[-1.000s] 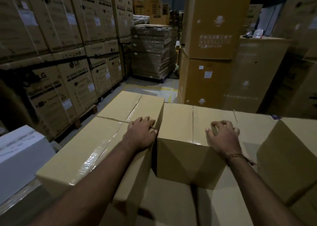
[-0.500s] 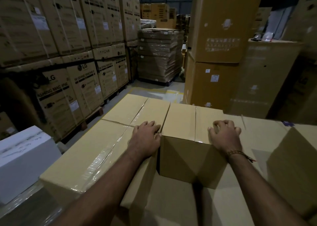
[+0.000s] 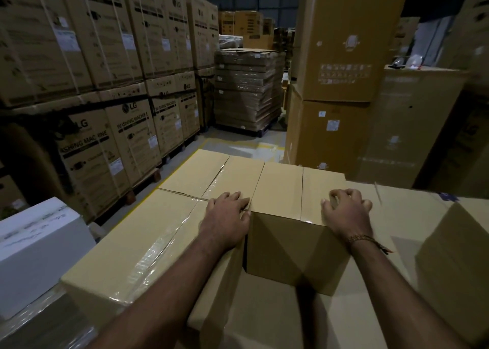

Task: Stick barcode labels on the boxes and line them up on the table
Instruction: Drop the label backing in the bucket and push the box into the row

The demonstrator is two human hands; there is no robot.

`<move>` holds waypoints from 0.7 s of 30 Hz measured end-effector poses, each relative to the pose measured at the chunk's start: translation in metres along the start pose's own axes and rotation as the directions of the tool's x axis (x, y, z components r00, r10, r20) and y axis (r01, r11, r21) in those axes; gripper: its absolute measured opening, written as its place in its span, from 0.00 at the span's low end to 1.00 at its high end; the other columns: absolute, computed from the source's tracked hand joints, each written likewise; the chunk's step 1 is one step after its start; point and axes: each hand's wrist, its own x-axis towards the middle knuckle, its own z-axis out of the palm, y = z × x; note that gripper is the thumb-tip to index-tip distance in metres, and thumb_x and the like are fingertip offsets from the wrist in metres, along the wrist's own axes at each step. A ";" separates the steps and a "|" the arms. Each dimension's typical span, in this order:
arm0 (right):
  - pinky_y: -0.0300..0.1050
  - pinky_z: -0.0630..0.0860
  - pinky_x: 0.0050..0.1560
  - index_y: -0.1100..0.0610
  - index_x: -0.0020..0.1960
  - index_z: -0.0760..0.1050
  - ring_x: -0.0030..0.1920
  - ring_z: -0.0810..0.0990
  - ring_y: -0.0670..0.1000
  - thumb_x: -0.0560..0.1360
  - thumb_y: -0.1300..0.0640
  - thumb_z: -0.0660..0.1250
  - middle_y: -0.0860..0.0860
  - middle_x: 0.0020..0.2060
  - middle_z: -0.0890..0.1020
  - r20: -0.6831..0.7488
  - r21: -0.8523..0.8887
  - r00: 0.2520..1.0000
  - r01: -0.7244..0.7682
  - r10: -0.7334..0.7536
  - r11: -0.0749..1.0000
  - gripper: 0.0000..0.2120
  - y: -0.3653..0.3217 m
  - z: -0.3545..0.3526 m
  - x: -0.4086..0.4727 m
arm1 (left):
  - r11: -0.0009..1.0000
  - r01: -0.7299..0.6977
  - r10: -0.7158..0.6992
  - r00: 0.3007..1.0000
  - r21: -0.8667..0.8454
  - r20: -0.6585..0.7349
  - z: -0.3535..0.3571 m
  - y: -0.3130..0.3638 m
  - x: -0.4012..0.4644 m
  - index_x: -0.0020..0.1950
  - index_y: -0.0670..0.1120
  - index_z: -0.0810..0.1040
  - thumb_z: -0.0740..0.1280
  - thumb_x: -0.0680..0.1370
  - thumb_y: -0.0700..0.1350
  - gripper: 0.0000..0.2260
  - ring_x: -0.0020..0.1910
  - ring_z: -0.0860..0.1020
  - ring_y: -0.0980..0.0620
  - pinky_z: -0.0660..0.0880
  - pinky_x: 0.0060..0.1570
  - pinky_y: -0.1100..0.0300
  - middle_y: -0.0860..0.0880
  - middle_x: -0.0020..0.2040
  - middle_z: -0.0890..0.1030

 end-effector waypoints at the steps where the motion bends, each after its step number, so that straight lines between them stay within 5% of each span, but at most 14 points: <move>1: 0.60 0.75 0.65 0.52 0.72 0.75 0.71 0.65 0.60 0.83 0.43 0.65 0.53 0.72 0.69 0.001 -0.003 1.000 -0.001 0.001 1.000 0.21 0.000 0.000 0.000 | 1.000 -0.002 0.002 1.000 0.000 -0.001 0.000 0.000 0.000 0.79 0.54 0.71 0.59 0.86 0.53 0.21 0.81 0.60 0.50 0.53 0.79 0.48 0.52 0.82 0.66; 9: 0.58 0.76 0.63 0.50 0.73 0.75 0.70 0.66 0.59 0.83 0.42 0.64 0.52 0.72 0.70 0.004 -0.054 1.000 -0.004 0.004 0.999 0.21 0.000 0.000 -0.001 | 1.000 -0.015 0.015 1.000 0.023 0.006 0.000 0.001 -0.001 0.79 0.54 0.70 0.59 0.86 0.53 0.21 0.81 0.61 0.49 0.55 0.78 0.47 0.52 0.82 0.67; 12: 0.56 0.76 0.60 0.50 0.73 0.74 0.68 0.68 0.60 0.84 0.41 0.62 0.53 0.72 0.71 0.001 -0.128 1.000 0.021 -0.022 0.992 0.21 -0.002 -0.003 -0.002 | 1.000 -0.017 0.017 1.000 0.017 0.009 -0.004 0.001 0.002 0.75 0.53 0.75 0.61 0.84 0.53 0.19 0.76 0.68 0.47 0.61 0.75 0.44 0.52 0.75 0.74; 15: 0.56 0.77 0.58 0.51 0.69 0.77 0.63 0.73 0.60 0.84 0.40 0.59 0.54 0.67 0.75 0.027 -0.241 0.998 0.060 -0.055 0.969 0.21 -0.007 -0.011 -0.005 | 0.999 0.023 -0.023 0.999 -0.032 -0.022 -0.018 0.007 0.009 0.68 0.53 0.79 0.64 0.82 0.54 0.16 0.65 0.78 0.45 0.73 0.67 0.47 0.50 0.66 0.80; 21: 0.58 0.75 0.65 0.54 0.70 0.76 0.66 0.74 0.61 0.83 0.43 0.63 0.57 0.68 0.75 -0.101 -0.262 0.990 0.068 -0.097 0.963 0.21 -0.027 -0.047 -0.041 | 0.973 -0.053 0.010 0.982 -0.225 -0.188 -0.044 0.048 -0.007 0.68 0.54 0.80 0.68 0.82 0.55 0.16 0.65 0.79 0.46 0.77 0.64 0.47 0.50 0.66 0.81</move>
